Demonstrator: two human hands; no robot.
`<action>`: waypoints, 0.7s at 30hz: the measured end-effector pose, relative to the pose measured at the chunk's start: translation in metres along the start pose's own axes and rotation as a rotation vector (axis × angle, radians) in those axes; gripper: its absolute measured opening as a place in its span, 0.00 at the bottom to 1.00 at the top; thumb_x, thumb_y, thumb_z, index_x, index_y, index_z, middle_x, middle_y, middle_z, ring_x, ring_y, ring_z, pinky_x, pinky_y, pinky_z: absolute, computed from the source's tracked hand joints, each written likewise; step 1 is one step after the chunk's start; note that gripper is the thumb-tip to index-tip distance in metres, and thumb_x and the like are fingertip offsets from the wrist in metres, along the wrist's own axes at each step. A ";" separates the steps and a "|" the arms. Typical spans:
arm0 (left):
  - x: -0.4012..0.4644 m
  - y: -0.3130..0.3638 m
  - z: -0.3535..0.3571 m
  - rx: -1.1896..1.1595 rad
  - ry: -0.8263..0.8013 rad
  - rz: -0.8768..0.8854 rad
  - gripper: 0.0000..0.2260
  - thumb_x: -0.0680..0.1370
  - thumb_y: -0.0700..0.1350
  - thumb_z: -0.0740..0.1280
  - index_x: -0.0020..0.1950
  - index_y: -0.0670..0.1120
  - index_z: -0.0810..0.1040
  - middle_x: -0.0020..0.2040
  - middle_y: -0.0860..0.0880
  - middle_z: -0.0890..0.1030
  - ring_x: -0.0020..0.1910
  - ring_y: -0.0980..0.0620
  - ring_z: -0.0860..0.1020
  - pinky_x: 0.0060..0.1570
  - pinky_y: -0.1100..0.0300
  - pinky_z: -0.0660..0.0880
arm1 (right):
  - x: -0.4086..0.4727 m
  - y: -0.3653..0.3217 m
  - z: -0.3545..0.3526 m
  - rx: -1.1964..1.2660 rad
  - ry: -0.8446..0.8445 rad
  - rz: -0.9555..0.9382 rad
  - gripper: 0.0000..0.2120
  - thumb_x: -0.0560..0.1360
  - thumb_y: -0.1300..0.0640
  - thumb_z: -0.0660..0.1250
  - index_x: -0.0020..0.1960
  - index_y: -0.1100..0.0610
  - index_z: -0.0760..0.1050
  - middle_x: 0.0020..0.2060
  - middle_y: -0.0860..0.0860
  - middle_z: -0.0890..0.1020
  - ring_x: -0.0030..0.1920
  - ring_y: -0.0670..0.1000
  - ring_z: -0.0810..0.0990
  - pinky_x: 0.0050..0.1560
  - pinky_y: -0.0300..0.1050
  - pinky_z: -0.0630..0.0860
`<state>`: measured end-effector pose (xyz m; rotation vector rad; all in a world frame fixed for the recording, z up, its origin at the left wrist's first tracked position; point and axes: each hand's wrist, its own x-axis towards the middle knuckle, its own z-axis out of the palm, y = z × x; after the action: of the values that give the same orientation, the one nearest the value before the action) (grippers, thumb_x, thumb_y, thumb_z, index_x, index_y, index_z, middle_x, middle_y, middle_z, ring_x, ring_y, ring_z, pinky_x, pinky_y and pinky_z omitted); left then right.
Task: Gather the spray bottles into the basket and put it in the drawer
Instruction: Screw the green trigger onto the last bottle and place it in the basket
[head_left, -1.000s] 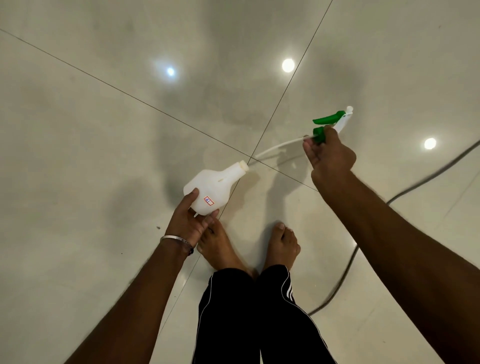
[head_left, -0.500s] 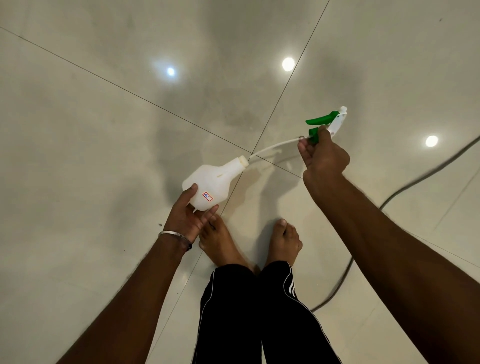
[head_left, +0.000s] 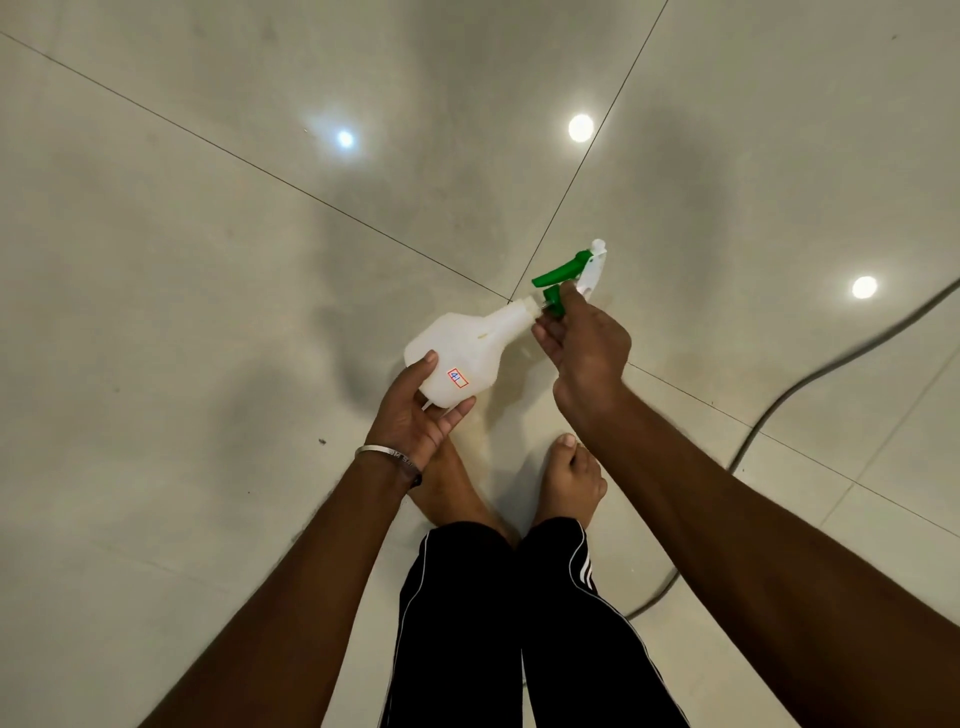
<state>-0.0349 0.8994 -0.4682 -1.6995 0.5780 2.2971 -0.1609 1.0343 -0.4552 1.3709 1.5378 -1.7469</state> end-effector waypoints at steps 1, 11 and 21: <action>0.000 -0.001 0.003 -0.006 -0.001 0.002 0.14 0.70 0.48 0.72 0.54 0.48 0.79 0.46 0.47 0.86 0.47 0.48 0.85 0.46 0.48 0.81 | -0.001 0.001 0.000 -0.014 -0.033 0.003 0.06 0.75 0.58 0.73 0.45 0.60 0.80 0.44 0.57 0.85 0.43 0.54 0.85 0.49 0.49 0.84; -0.002 -0.002 0.016 -0.021 0.005 0.028 0.12 0.71 0.50 0.72 0.52 0.49 0.79 0.43 0.48 0.87 0.44 0.50 0.85 0.44 0.50 0.82 | 0.001 -0.014 0.000 -0.102 -0.321 0.008 0.06 0.78 0.58 0.69 0.52 0.58 0.82 0.51 0.57 0.85 0.52 0.56 0.84 0.58 0.52 0.81; -0.007 0.000 0.014 0.018 0.010 -0.020 0.15 0.70 0.51 0.73 0.55 0.49 0.79 0.43 0.47 0.87 0.45 0.48 0.85 0.43 0.51 0.81 | 0.021 -0.022 -0.005 -0.221 -0.522 0.019 0.06 0.78 0.59 0.67 0.50 0.57 0.83 0.47 0.54 0.87 0.48 0.51 0.86 0.48 0.45 0.82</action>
<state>-0.0453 0.9055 -0.4582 -1.7017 0.5789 2.2641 -0.1859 1.0509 -0.4627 0.7405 1.3617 -1.6868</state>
